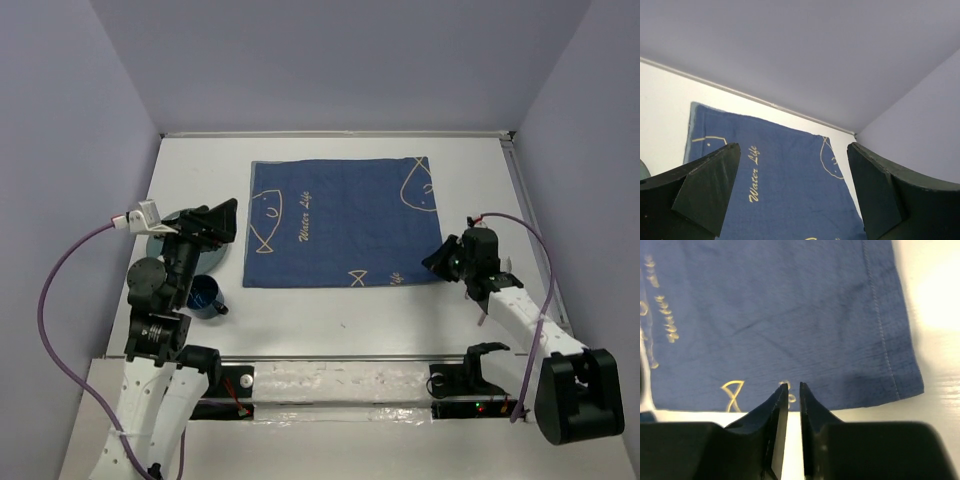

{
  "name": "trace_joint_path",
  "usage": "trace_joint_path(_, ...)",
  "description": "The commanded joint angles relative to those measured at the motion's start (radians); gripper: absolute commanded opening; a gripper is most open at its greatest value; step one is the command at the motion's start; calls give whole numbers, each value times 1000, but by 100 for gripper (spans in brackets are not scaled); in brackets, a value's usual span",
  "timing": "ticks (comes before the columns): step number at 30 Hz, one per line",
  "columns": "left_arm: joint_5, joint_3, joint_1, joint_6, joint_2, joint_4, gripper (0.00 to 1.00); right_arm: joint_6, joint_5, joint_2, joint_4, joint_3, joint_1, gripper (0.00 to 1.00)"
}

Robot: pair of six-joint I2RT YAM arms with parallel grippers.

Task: Set the dinner table for one person

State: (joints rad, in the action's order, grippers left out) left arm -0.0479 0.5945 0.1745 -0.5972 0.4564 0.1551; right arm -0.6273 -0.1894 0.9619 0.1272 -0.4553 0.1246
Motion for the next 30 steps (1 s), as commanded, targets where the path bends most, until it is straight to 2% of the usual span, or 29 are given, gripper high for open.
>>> trace_joint_path(1,-3,135,-3,154,13,-121,99,-15,50,106,-116,44,3,5)
trace_joint_path(6,25,208,-3,266,11,-204,99,-57,107,124,-173,84,3,4)
trace_joint_path(10,72,220,0,306,-2,-246,99,-67,120,103,-169,93,3,12)
trace_joint_path(12,68,200,0,300,-15,-233,99,-74,110,98,-167,101,3,13)
trace_joint_path(19,95,111,-1,301,-28,-195,99,-144,82,55,-162,155,3,30)
trace_joint_path(20,100,110,0,304,-31,-190,99,-144,85,51,-163,158,3,34)
trace_joint_path(23,103,107,0,312,-41,-184,99,-111,64,8,-130,127,3,39)
trace_joint_path(25,100,91,-1,313,-48,-175,99,-74,19,-47,-83,71,29,46)
trace_joint_path(28,94,85,0,309,-50,-169,99,-35,8,-75,-46,-15,101,50)
trace_joint_path(30,103,88,0,309,-51,-167,99,-22,13,-54,-70,-83,235,54)
